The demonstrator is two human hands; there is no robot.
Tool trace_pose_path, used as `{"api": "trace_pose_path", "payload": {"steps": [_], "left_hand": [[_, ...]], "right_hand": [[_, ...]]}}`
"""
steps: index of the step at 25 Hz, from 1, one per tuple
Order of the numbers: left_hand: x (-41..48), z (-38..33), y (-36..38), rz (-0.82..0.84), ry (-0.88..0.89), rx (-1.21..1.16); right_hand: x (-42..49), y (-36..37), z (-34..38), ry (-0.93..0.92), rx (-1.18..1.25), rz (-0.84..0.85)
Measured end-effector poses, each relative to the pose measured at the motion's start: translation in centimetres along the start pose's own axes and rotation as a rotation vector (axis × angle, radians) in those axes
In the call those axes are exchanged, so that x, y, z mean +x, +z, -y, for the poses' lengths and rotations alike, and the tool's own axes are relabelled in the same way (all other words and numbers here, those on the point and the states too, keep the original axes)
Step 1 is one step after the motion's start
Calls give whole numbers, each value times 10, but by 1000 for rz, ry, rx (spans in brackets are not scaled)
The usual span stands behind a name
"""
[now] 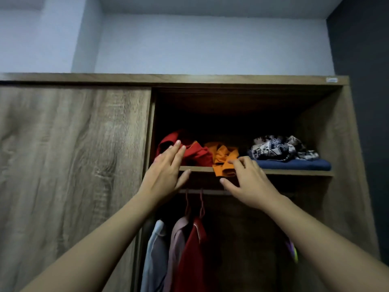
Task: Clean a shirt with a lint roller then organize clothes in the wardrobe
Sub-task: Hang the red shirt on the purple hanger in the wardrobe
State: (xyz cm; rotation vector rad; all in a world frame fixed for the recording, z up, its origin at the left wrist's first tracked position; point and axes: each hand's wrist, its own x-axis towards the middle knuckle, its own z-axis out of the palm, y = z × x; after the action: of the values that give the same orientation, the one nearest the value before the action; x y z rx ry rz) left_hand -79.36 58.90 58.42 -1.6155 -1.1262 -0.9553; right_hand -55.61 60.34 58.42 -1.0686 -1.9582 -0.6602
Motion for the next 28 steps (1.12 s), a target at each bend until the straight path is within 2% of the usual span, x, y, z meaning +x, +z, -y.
{"api": "trace_pose_path", "payload": {"steps": [2, 6, 11, 13, 16, 20, 24, 28], "left_hand": [[28, 13, 8, -8, -55, 26], [70, 27, 38, 120, -164, 43], [108, 46, 78, 300, -377, 88], [116, 50, 88, 399, -471, 13], [120, 48, 100, 456, -514, -32], [117, 41, 113, 402, -427, 113], [112, 38, 102, 237, -243, 146], [106, 30, 52, 43, -105, 143]], "right_hand": [[22, 12, -7, -50, -92, 19], [56, 34, -28, -92, -270, 101], [82, 71, -59, -91, -248, 130], [85, 86, -65, -102, -220, 133], [86, 93, -67, -121, -190, 102], [85, 92, -66, -131, -176, 76], [83, 92, -65, -133, -173, 74], [84, 92, -67, -133, -182, 96]]}}
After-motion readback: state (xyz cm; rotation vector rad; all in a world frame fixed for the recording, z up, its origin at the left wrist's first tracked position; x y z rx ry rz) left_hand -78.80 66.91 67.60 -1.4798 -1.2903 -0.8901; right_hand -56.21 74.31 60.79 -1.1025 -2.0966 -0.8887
